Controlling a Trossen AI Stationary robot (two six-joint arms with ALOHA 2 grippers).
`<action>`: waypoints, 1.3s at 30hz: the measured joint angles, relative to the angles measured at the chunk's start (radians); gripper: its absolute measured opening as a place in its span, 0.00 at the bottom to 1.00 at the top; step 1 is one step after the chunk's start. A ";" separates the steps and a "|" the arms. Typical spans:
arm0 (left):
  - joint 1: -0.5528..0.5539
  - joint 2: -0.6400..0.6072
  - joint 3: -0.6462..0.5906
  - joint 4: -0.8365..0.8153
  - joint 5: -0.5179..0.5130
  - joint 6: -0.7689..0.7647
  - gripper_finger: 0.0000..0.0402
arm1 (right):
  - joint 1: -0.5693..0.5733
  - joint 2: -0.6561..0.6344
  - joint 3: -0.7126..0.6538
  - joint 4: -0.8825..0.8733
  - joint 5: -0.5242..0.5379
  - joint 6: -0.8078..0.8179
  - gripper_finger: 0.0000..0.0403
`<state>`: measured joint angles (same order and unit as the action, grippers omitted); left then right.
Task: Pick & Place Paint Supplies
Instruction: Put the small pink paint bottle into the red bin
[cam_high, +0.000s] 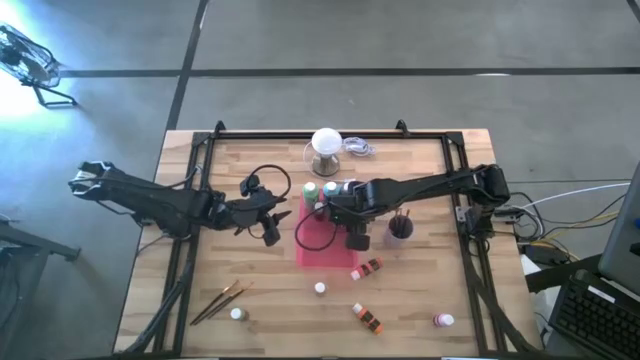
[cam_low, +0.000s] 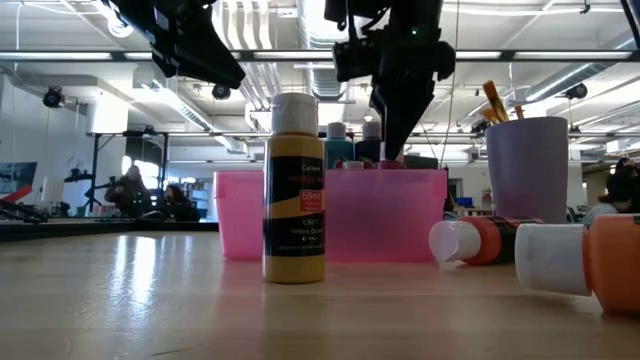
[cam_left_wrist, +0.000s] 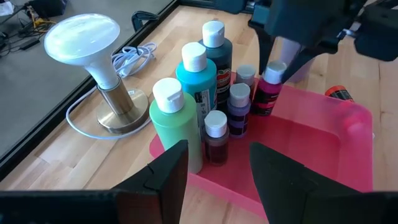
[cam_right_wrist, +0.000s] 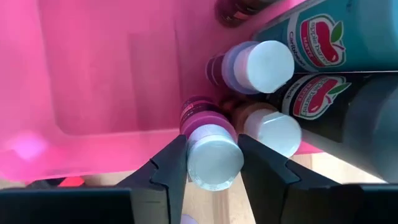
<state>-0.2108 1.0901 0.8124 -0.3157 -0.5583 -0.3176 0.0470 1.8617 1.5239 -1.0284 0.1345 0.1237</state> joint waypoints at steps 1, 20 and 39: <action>0.000 0.000 0.000 0.000 0.000 0.000 0.44 | -0.001 0.002 -0.002 0.002 0.002 -0.001 0.31; 0.000 0.000 -0.001 0.000 0.000 0.000 0.44 | -0.022 -0.004 -0.084 0.072 0.004 -0.009 0.32; 0.000 0.000 -0.001 0.000 0.000 0.000 0.44 | -0.022 -0.007 -0.086 0.049 0.005 0.022 0.56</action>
<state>-0.2108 1.0901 0.8112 -0.3157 -0.5583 -0.3176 0.0254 1.8546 1.4376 -0.9797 0.1394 0.1457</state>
